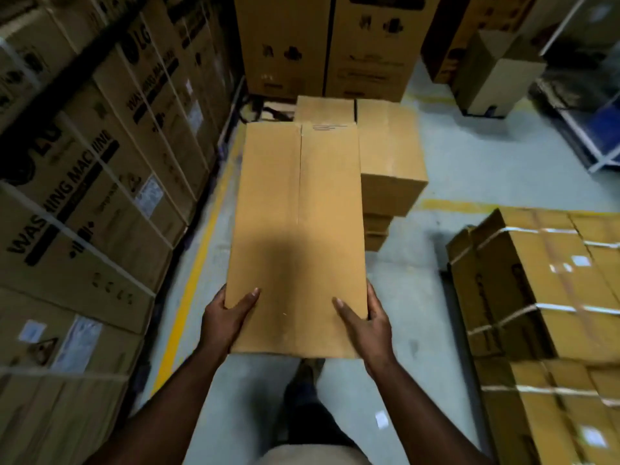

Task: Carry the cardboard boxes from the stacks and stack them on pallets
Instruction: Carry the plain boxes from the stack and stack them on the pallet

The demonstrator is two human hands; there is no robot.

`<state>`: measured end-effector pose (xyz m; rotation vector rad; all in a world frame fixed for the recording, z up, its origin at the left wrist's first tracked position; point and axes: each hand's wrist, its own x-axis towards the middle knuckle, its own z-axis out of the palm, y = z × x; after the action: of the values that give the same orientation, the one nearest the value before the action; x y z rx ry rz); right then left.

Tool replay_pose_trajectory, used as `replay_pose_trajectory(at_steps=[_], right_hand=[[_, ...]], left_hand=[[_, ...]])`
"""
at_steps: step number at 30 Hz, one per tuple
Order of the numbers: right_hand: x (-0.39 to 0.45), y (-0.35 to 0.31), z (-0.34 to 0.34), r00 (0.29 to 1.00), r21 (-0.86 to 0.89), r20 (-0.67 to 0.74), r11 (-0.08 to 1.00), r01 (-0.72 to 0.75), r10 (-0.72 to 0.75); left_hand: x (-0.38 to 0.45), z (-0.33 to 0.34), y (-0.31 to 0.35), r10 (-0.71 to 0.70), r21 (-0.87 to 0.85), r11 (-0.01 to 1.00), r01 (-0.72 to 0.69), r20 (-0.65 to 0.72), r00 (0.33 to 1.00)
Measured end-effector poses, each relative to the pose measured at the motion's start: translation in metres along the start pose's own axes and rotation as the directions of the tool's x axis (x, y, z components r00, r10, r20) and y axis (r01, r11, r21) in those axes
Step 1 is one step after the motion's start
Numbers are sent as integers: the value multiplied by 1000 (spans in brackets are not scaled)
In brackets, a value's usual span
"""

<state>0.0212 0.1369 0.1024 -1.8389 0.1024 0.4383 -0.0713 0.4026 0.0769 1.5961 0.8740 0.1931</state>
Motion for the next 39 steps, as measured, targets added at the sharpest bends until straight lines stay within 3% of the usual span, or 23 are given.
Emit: replay_pose_trajectory(at_steps=[7, 13, 18, 23, 28, 33, 39], right_hand=[[-112, 78, -134, 989, -153, -145, 987, -47, 25], [-176, 172, -287, 961, -123, -273, 989, -86, 49], [-239, 237, -433, 943, -130, -332, 990, -45, -1], [-292, 282, -561, 932, -178, -358, 975, -130, 59], [-297, 319, -646, 939, -256, -328, 947, -192, 102], [-297, 360, -713, 910, -302, -382, 908, -290, 164], [-298, 399, -790, 898, -287, -395, 903, -321, 193]], left_hand=[[-149, 80, -44, -79, 54, 996, 70, 192, 978], [-267, 206, -75, -75, 105, 994, 42, 333, 940], [-399, 319, -102, -77, 71, 996, 55, 351, 933], [-509, 411, -113, -148, 98, 988, 119, 390, 909], [-544, 474, -117, -317, 195, 948, 253, 474, 822], [-558, 547, -122, -346, 299, 934, 198, 608, 715], [-591, 622, -162, -413, 422, 891, 170, 595, 689]])
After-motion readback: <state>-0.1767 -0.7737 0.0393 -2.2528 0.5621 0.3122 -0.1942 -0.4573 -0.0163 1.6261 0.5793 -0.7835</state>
